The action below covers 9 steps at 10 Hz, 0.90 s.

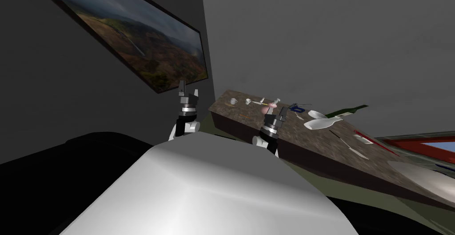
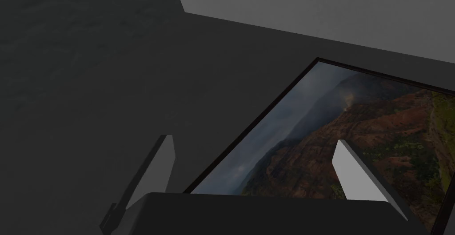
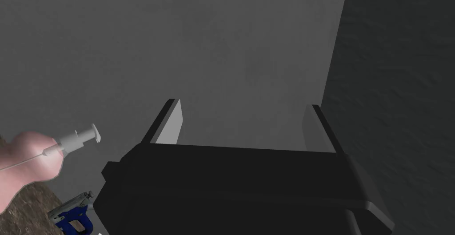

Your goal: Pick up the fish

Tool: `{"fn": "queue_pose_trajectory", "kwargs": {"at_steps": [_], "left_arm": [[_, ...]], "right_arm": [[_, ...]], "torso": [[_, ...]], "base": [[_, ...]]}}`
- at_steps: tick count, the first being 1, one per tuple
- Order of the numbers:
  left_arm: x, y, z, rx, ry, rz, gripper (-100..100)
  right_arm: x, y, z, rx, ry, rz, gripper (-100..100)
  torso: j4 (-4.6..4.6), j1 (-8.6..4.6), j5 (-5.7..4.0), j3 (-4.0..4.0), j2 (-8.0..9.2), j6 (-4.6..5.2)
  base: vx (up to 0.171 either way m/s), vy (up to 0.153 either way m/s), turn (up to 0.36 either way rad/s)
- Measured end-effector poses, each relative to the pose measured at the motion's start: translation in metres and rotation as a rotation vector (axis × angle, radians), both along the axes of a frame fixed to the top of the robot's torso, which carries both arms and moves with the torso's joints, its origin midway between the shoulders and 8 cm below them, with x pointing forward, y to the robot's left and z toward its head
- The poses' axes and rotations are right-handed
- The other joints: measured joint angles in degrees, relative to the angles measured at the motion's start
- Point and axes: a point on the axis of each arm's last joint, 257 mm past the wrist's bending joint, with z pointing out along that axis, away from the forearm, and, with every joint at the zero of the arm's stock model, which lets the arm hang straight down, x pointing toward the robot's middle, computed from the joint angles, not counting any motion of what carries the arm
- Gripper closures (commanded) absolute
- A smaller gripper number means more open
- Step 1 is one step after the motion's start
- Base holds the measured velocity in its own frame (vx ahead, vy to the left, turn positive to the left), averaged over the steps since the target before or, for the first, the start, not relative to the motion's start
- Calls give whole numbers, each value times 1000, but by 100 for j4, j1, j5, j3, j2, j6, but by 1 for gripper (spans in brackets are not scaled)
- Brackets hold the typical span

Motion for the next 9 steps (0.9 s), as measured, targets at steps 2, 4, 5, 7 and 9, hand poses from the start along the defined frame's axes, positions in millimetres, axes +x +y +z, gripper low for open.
{"fn": "queue_pose_trajectory", "kwargs": {"at_steps": [2,4,5,7,9], "left_arm": [[0,0,0,0,0,0,0],[0,0,0,0,0,0,0],[0,0,0,0,0,0,0],[0,0,0,0,0,0,0],[0,0,0,0,0,0,0]], "right_arm": [[2,0,-10,-49,32,12,-100],[5,-1,-24,-102,74,21,-100],[5,-2,-27,-119,85,25,-100],[8,-6,-43,-171,132,33,-100],[10,-8,-54,-218,168,42,-100]], "torso": [[-3,9,2,-7,-12,-1],[-3,14,3,-8,-14,-1],[-2,10,3,-5,-9,0],[-1,17,4,-2,-3,-2],[0,17,4,0,0,-1]], "base": [[40,39,79],[27,35,69],[1,30,59],[8,50,106],[-2,44,72]]}}
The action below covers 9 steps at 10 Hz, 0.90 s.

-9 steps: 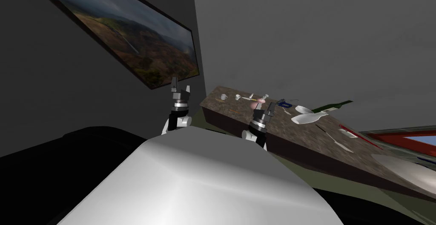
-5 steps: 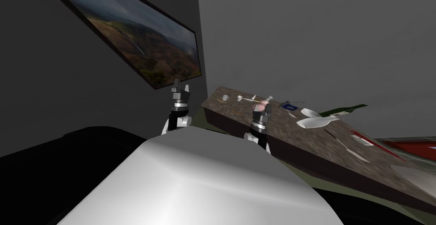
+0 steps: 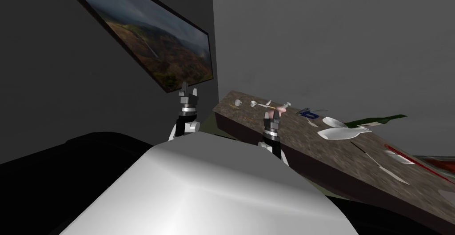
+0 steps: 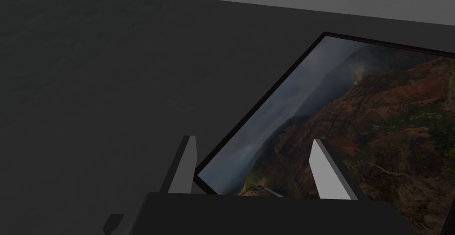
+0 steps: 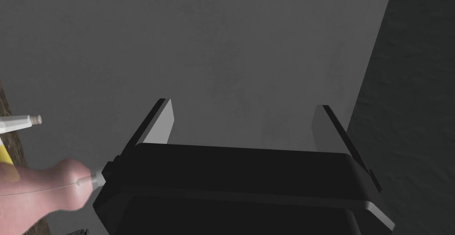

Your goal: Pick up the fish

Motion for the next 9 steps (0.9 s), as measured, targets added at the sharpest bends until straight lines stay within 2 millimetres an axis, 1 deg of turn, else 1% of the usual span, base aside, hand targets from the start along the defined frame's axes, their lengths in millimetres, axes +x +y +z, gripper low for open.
{"fn": "queue_pose_trajectory", "kwargs": {"at_steps": [3,6,9], "left_arm": [[0,0,0,0,0,0,0],[0,0,0,0,0,0,0],[0,0,0,0,0,0,0]], "right_arm": [[3,-4,-16,-66,50,11,-100],[5,-10,-38,-146,115,23,-100],[7,-19,-57,-231,176,38,-100]], "torso": [[1,0,0,2,4,2],[1,6,1,3,5,0],[1,6,2,3,6,3]], "base": [[-10,54,108],[-8,57,91],[-10,73,137]]}}
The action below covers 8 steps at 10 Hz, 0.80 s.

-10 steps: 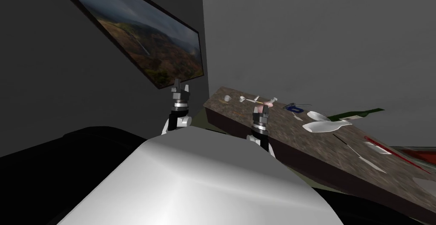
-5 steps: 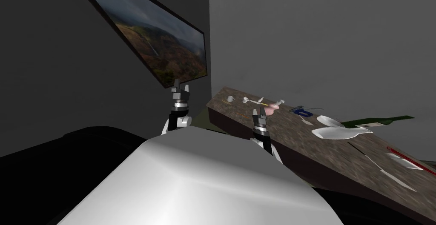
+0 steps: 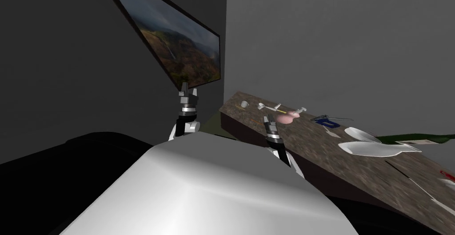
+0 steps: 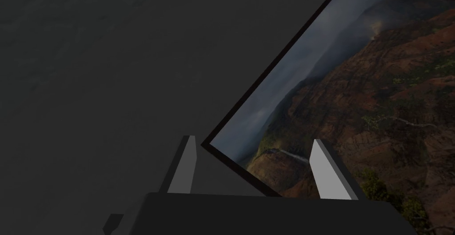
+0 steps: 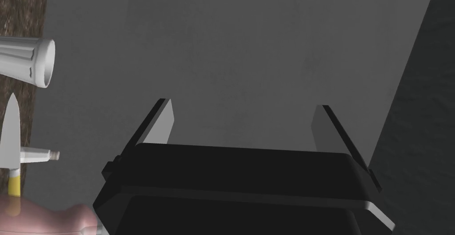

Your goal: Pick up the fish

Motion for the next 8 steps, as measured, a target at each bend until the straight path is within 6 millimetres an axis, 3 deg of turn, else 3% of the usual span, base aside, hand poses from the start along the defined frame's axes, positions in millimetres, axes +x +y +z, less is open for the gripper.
{"fn": "queue_pose_trajectory", "kwargs": {"at_steps": [8], "left_arm": [[0,0,0,0,0,0,0]], "right_arm": [[-1,-26,-58,-243,173,39,-100]], "torso": [[0,2,-1,0,0,-3]], "base": [[-4,64,125]]}}
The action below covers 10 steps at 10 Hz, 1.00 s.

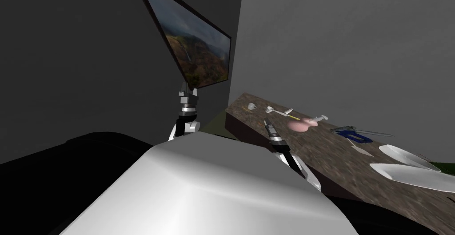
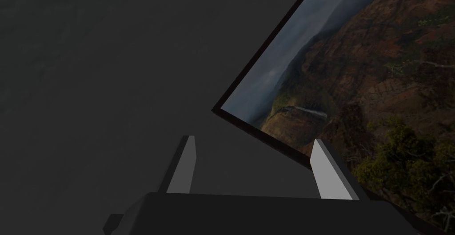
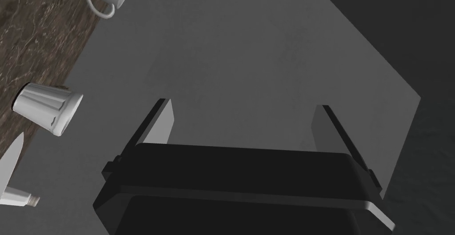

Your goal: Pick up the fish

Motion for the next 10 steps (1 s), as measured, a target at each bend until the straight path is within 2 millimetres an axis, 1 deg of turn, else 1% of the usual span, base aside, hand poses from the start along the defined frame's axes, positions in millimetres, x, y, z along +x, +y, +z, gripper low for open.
{"fn": "queue_pose_trajectory", "kwargs": {"at_steps": [1,2,4,5,6,7,8,9,10], "left_arm": [[0,0,0,0,0,0,0],[0,0,0,0,0,0,0],[0,0,0,0,0,0,0],[0,0,0,0,0,0,0],[0,0,0,0,0,0,0],[0,0,0,0,0,0,0],[0,0,0,0,0,0,0],[0,0,0,0,0,0,0],[0,0,0,0,0,0,0]], "right_arm": [[-2,-4,-5,-32,19,6,-100],[-3,-6,-5,-52,27,15,-100],[-6,-17,-18,-119,73,28,-100],[-8,-21,-27,-157,102,33,-100],[-9,-26,-33,-192,122,40,-100],[-9,-28,-34,-215,130,50,-100],[-12,-37,-41,-250,157,55,-100],[-14,-40,-47,-285,175,66,-100],[-18,-48,-58,-325,207,72,-100]], "torso": [[0,0,1,0,0,3],[0,-9,-1,-1,-2,5],[-1,-2,1,-2,-4,4],[-1,5,1,-4,-7,0],[-2,3,2,-5,-9,4],[-1,-10,-1,-3,-4,6],[-1,-3,0,-3,-5,-1],[-1,-4,0,-3,-5,5],[-2,8,1,-6,-11,0]], "base": [[6,40,-3],[6,76,219],[11,78,173],[24,79,113],[8,36,3],[6,66,267],[15,61,137],[30,97,229],[23,79,138]]}}
